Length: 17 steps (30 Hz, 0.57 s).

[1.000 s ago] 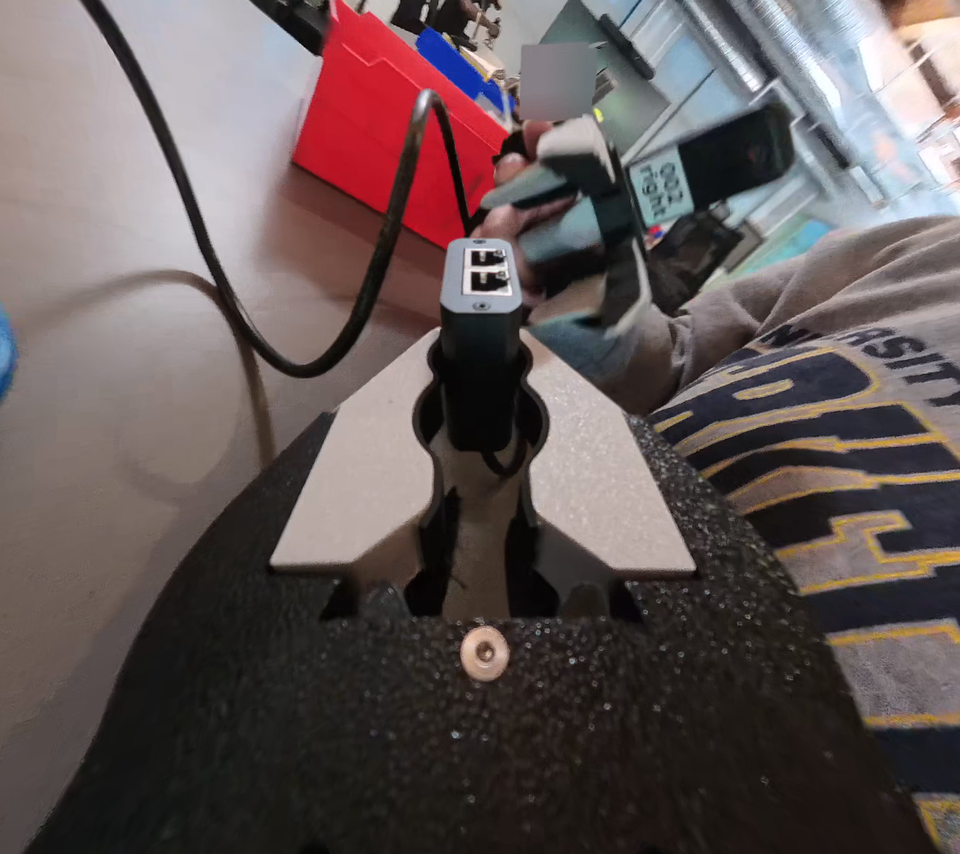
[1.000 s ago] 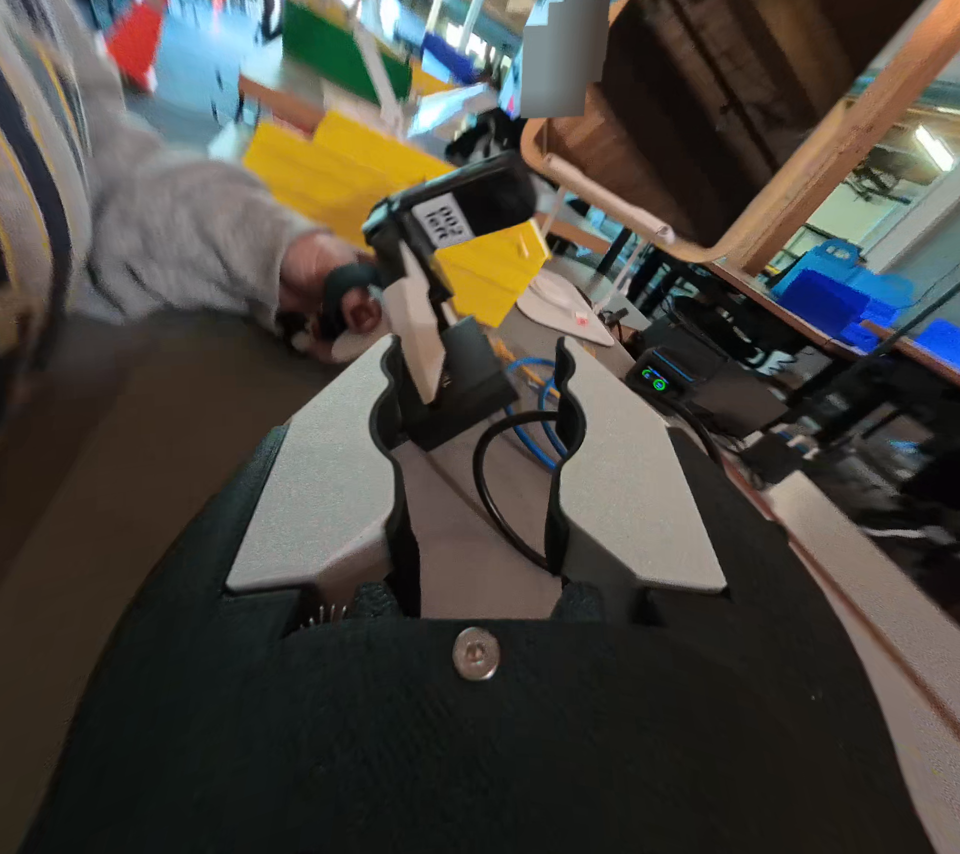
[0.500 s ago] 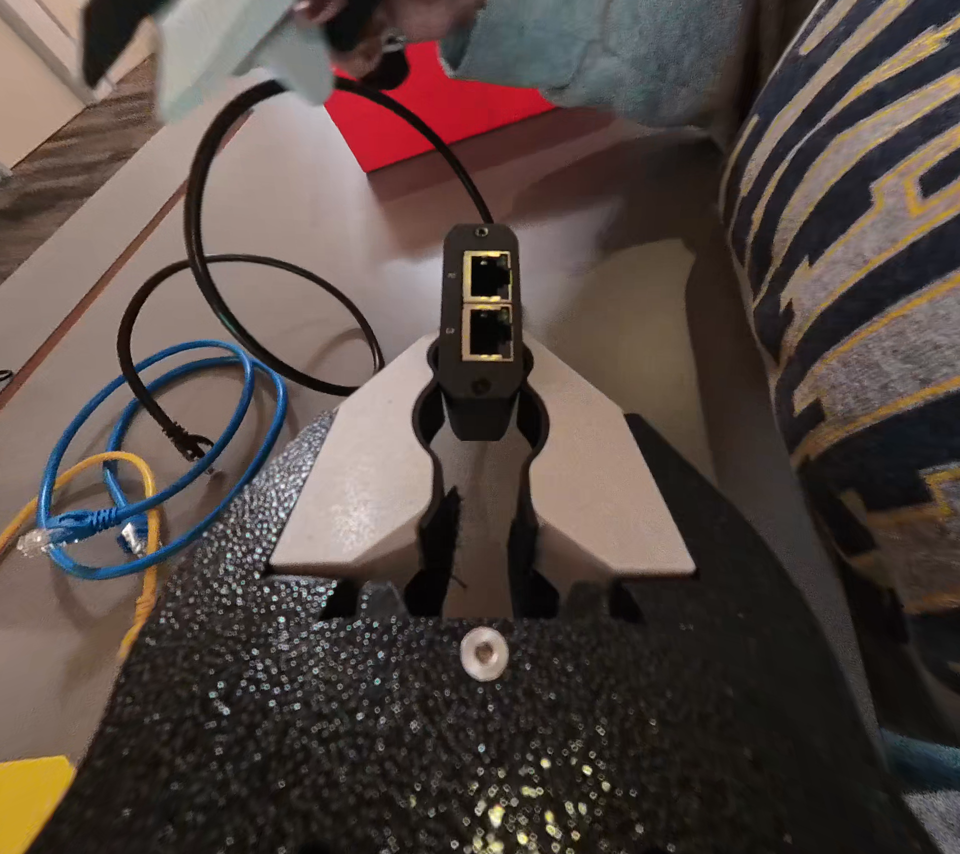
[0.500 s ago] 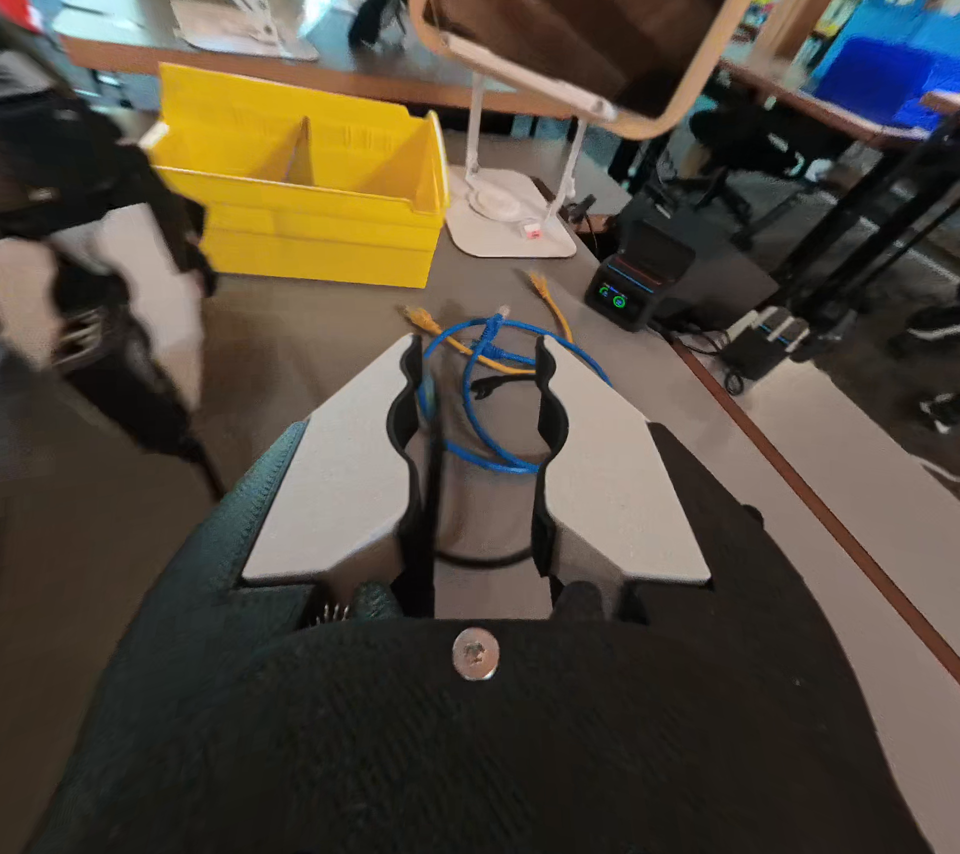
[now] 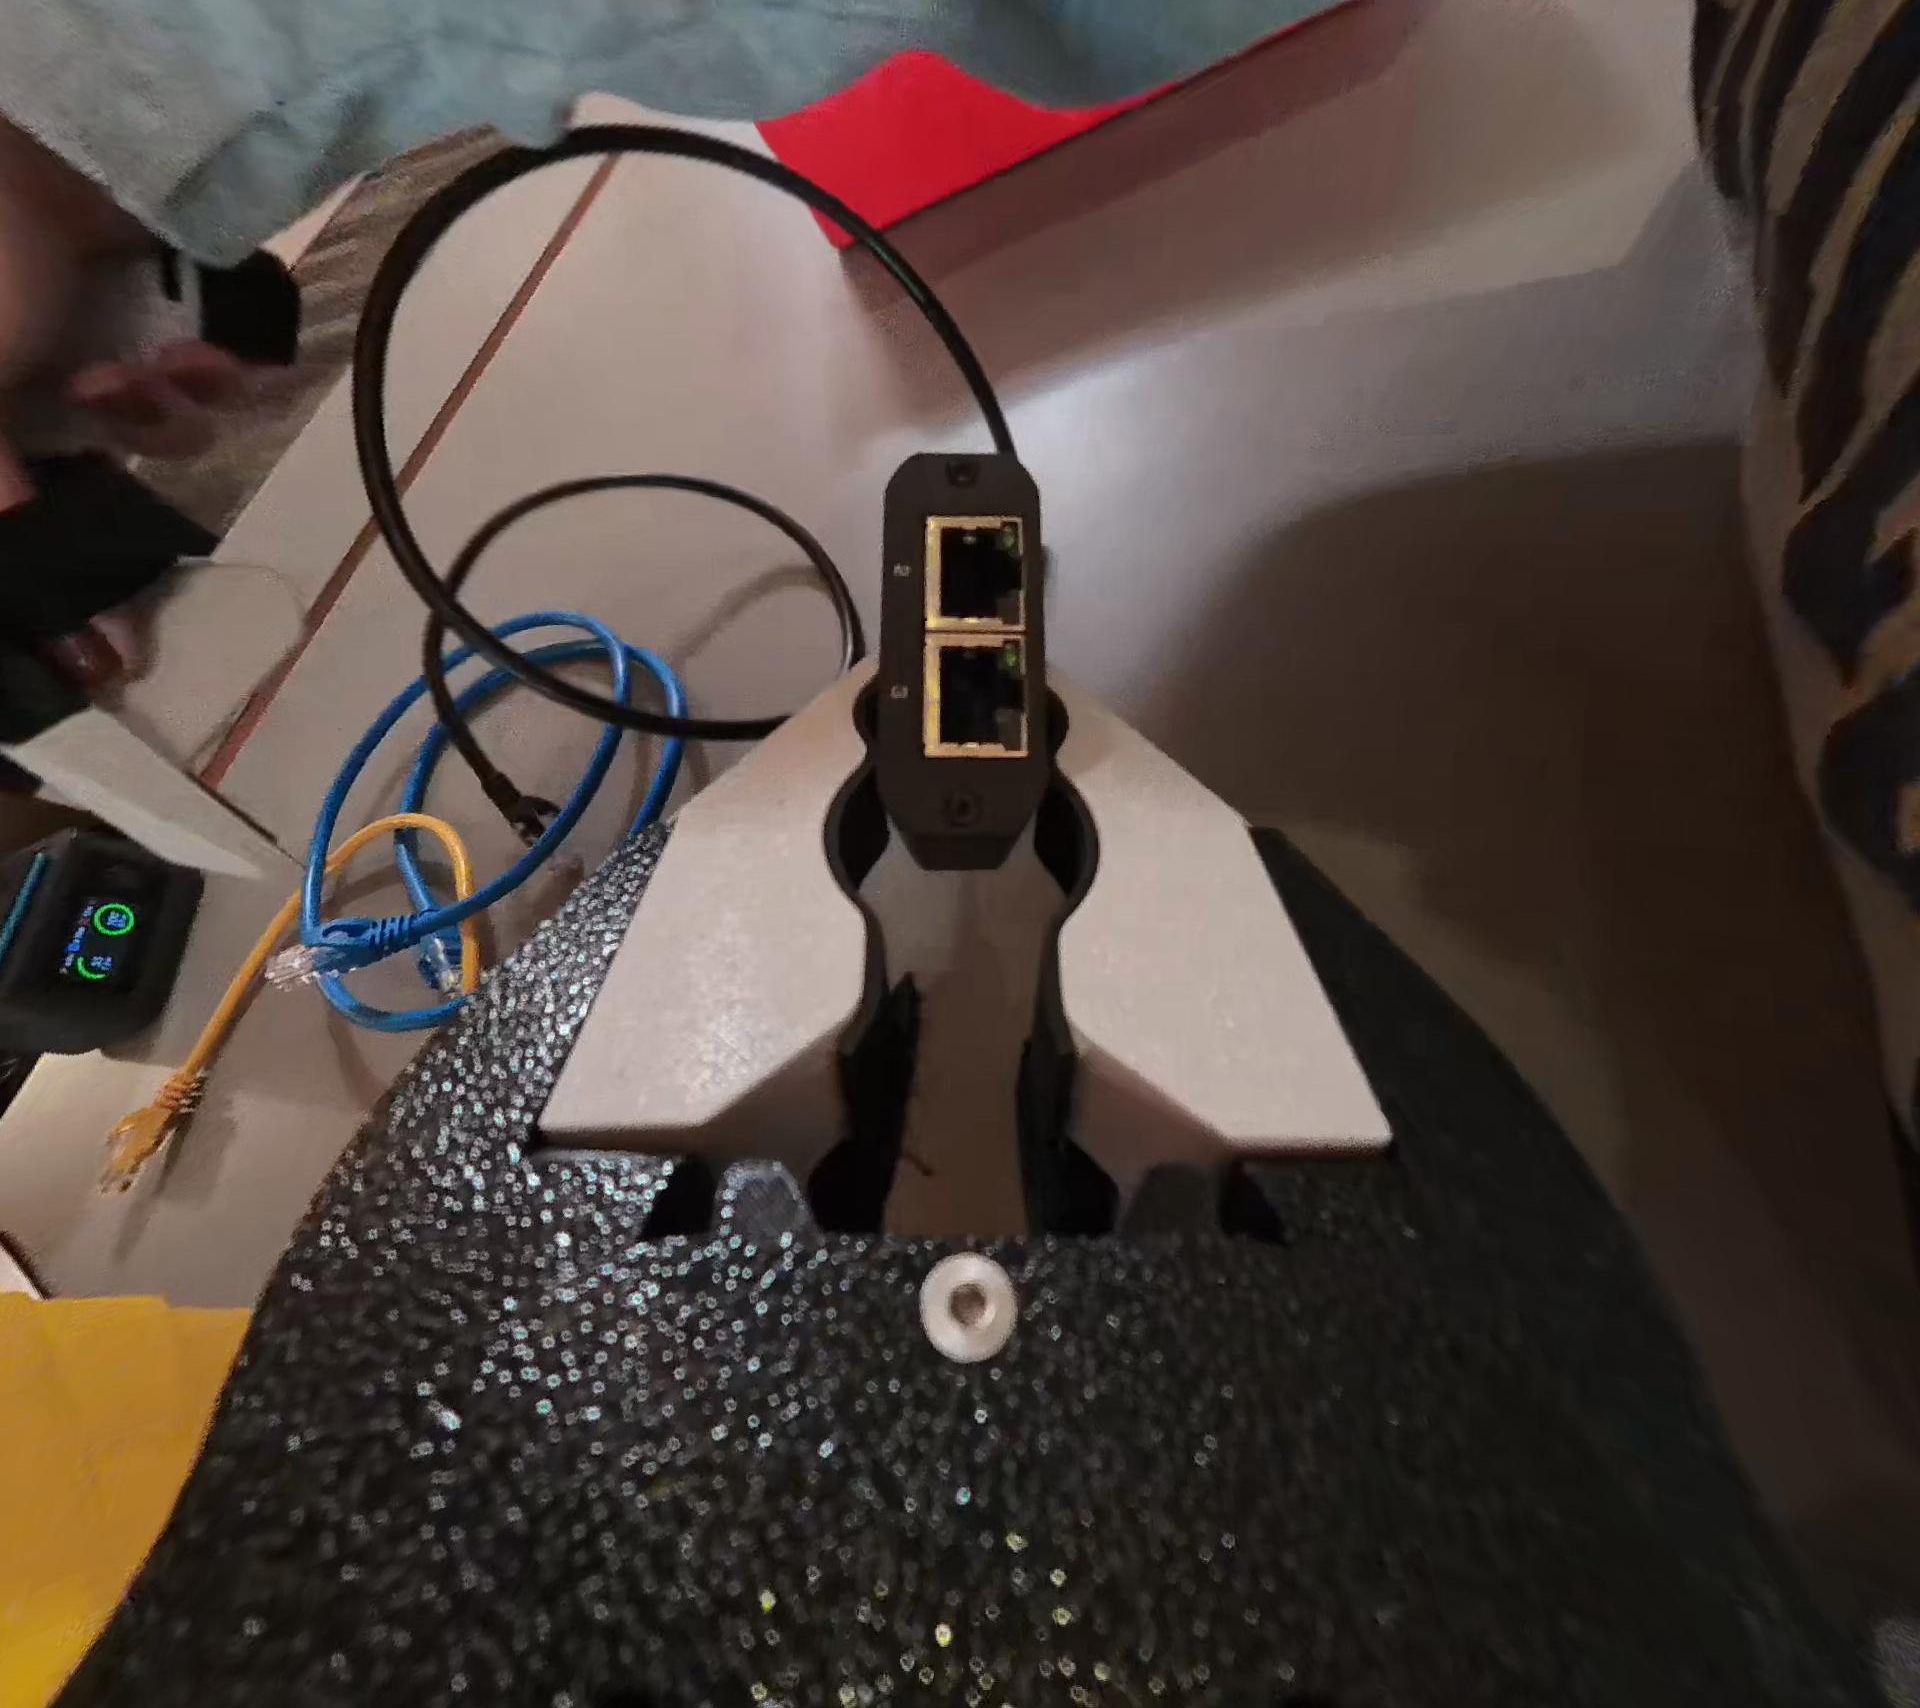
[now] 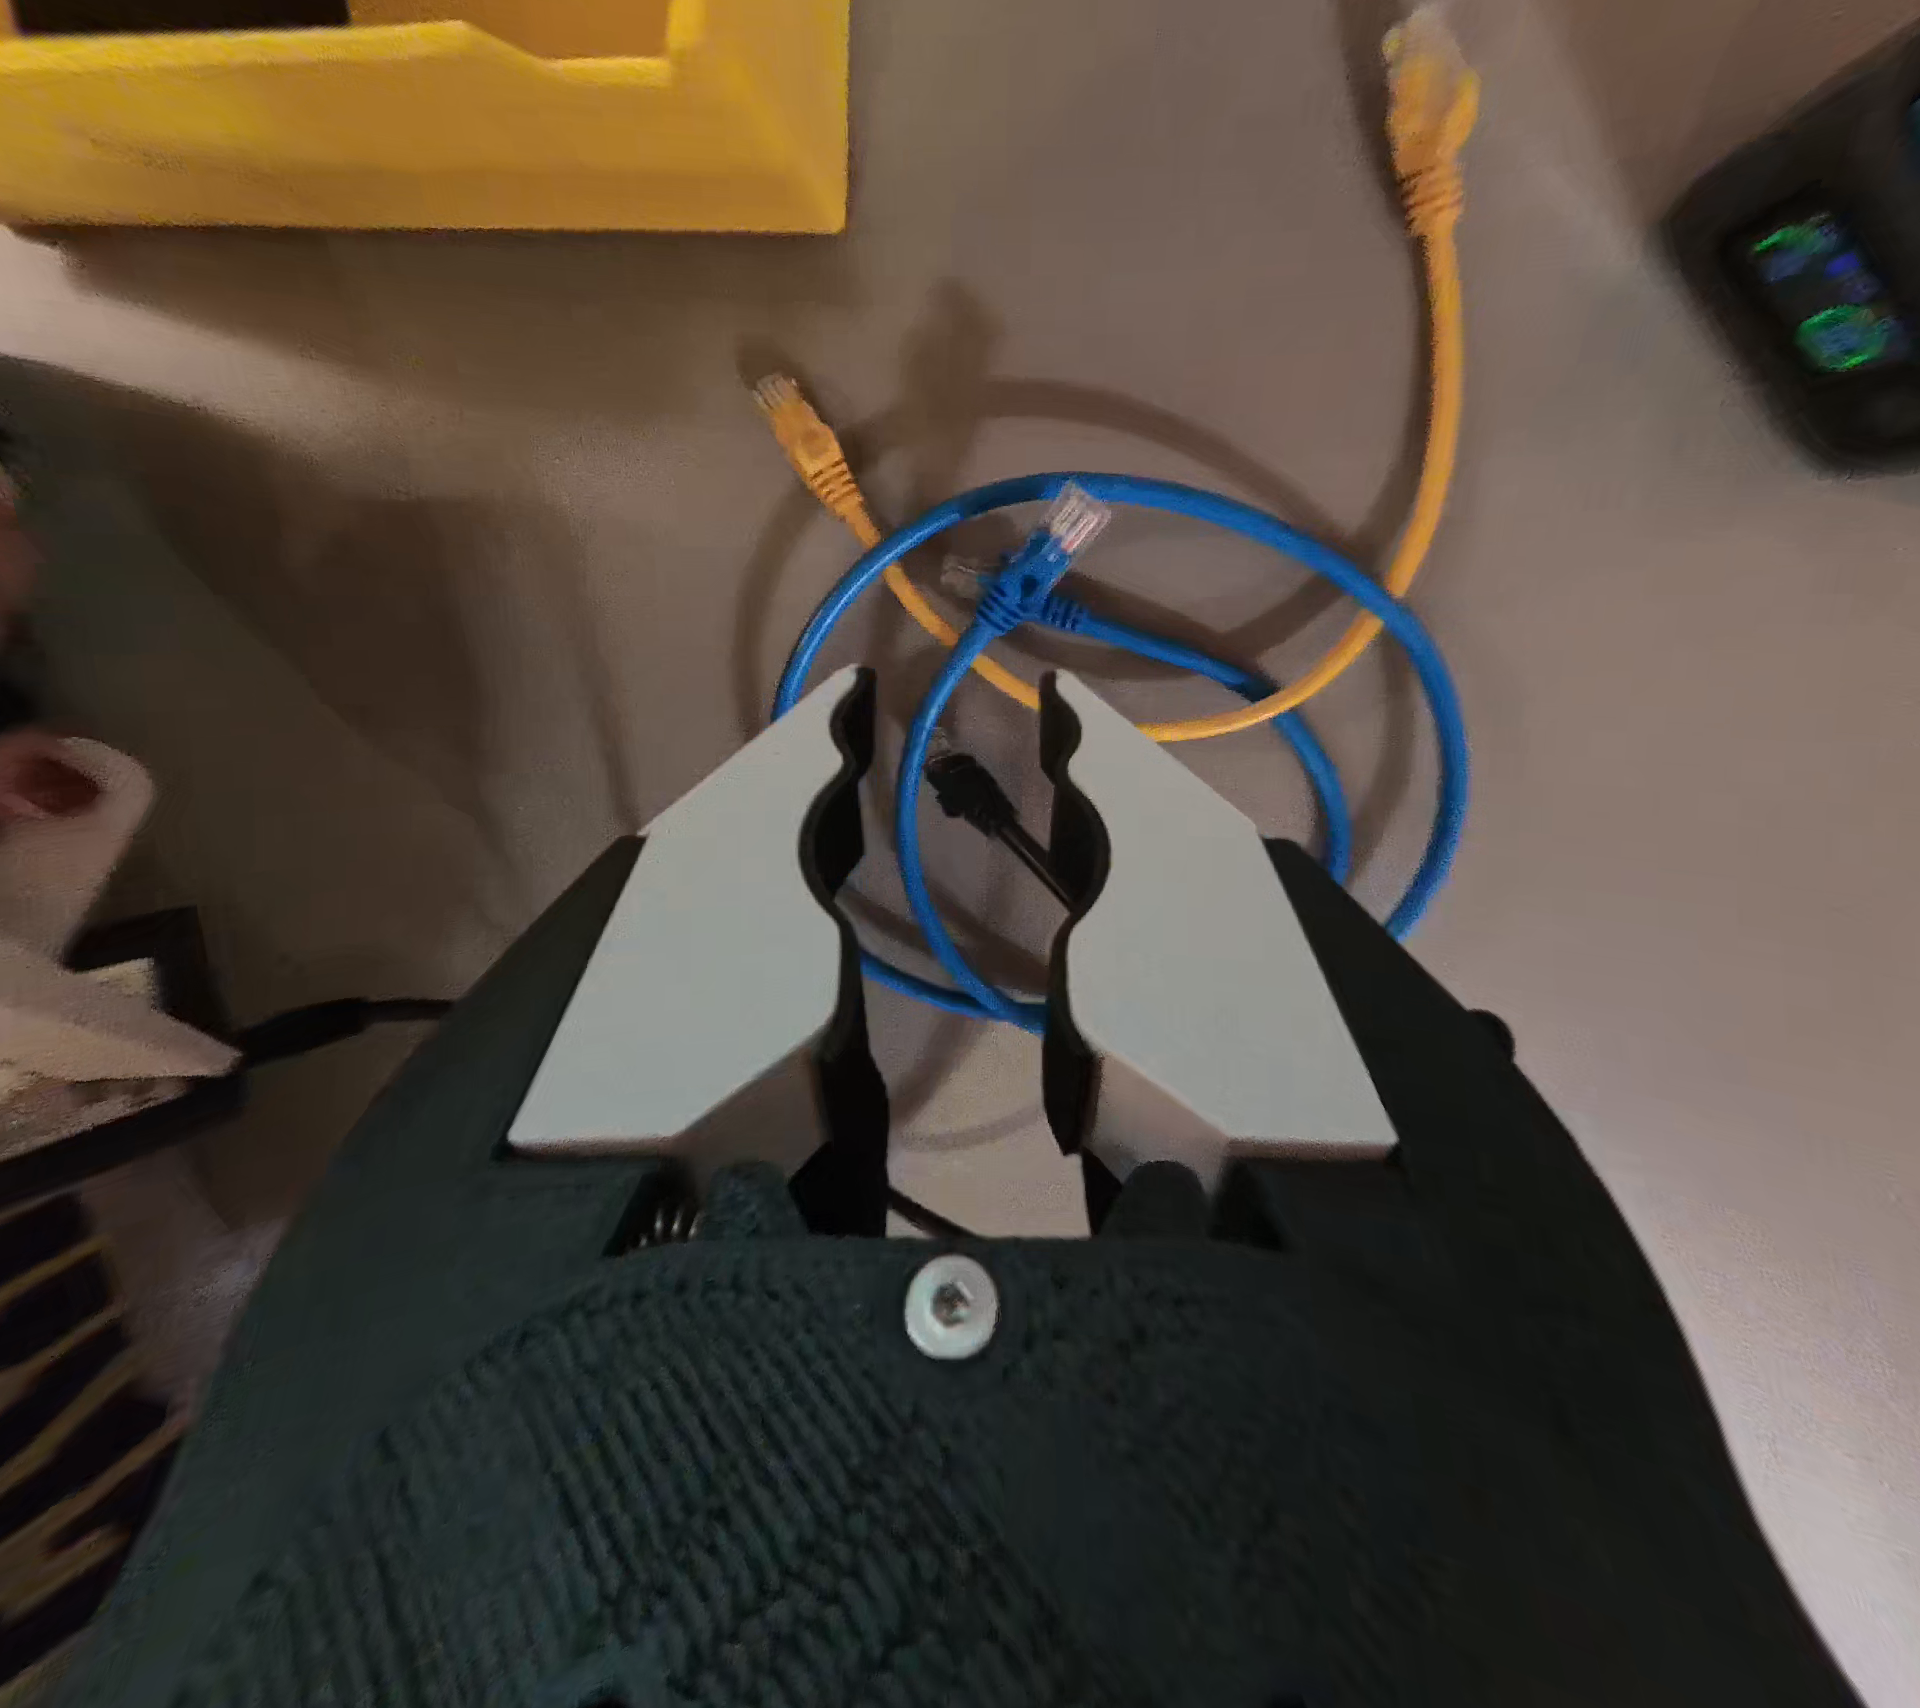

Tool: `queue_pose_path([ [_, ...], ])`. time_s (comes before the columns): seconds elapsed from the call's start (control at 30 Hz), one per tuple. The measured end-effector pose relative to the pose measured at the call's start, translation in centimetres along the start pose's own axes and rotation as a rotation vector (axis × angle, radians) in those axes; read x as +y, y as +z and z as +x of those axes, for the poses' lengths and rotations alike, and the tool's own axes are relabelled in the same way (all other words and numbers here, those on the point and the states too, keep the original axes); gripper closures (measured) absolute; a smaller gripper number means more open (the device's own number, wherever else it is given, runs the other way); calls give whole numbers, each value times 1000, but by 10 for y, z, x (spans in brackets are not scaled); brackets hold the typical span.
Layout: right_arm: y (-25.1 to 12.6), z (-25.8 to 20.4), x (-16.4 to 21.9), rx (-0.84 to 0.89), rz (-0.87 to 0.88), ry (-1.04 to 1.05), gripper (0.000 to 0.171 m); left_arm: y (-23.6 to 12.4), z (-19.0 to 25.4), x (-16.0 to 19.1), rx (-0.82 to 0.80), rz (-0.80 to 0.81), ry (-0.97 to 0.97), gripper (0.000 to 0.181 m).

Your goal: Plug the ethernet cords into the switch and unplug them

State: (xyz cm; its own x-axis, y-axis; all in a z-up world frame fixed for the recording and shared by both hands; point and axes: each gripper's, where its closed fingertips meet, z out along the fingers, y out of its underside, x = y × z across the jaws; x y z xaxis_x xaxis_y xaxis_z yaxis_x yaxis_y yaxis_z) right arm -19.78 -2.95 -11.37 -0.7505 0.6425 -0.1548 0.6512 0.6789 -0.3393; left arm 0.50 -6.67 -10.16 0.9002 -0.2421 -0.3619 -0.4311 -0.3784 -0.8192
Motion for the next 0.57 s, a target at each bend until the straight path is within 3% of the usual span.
queue_pose_path([
  [0.03,6,0,3,-28,-40,34,139,0,0,1,0,-4,1,159],
  [0.27,54,4,16,-58,-95,112,138,-1,-3,4,-5,7,-17,158],
  [0.37,59,7,21,-47,-85,91,153,-2,-6,4,-16,11,-25,158],
  [0.57,-3,23,25,76,169,65,165,-8,-30,8,-130,-2,-65,159],
])
